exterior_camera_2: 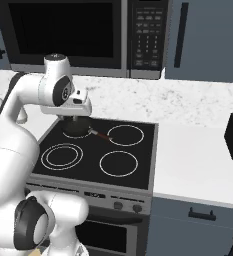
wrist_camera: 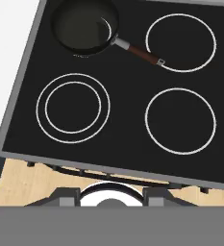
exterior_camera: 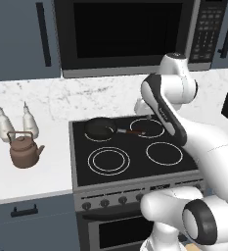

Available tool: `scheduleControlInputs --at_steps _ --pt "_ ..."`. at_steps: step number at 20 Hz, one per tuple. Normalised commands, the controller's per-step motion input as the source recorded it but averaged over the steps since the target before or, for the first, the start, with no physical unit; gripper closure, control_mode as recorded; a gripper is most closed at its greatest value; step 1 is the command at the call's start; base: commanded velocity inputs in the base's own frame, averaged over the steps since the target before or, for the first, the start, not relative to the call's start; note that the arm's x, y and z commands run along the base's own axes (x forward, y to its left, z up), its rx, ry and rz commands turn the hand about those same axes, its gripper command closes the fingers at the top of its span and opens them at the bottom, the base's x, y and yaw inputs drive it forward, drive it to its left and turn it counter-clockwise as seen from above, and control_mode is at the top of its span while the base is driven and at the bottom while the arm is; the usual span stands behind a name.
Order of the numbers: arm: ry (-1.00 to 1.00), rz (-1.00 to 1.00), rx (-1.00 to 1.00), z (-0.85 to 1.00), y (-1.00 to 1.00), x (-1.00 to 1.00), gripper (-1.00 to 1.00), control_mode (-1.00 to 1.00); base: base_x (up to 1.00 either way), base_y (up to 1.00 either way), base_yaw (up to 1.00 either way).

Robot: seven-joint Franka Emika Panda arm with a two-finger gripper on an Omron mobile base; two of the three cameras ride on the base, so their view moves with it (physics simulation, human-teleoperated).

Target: Pick the kettle from the counter and place it on a stove burner. Then turn the burner on.

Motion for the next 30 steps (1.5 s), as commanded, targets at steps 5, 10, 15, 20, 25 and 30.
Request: scheduleControlInputs --at_steps 5,10,15,20,25,30 --pt "-0.02 0.00 -0.07 -0.18 0.22 -0.04 -1.00 -1.00 0.00 0.00 0.00" --pt "-0.11 0.06 -0.13 -0.27 0.69 -0.22 -1.00 -1.00 0.00 0.00 0.00" --pt "-0.21 0.20 -0.02 -0.21 1.00 -0.07 -1.00 -1.00 0.00 0.00 0.00" --pt "-0.13 0.46 0.01 -0.17 1.00 0.14 -1.00 -1.00 0.00 0.00 0.00" --pt "-0.05 0.47 0.03 -0.01 0.98 0.45 -1.00 -1.00 0.00 0.00 0.00" --pt "0.00 0.29 0.00 0.00 0.83 0.48 -1.00 -1.00 0.00 0.00 0.00"
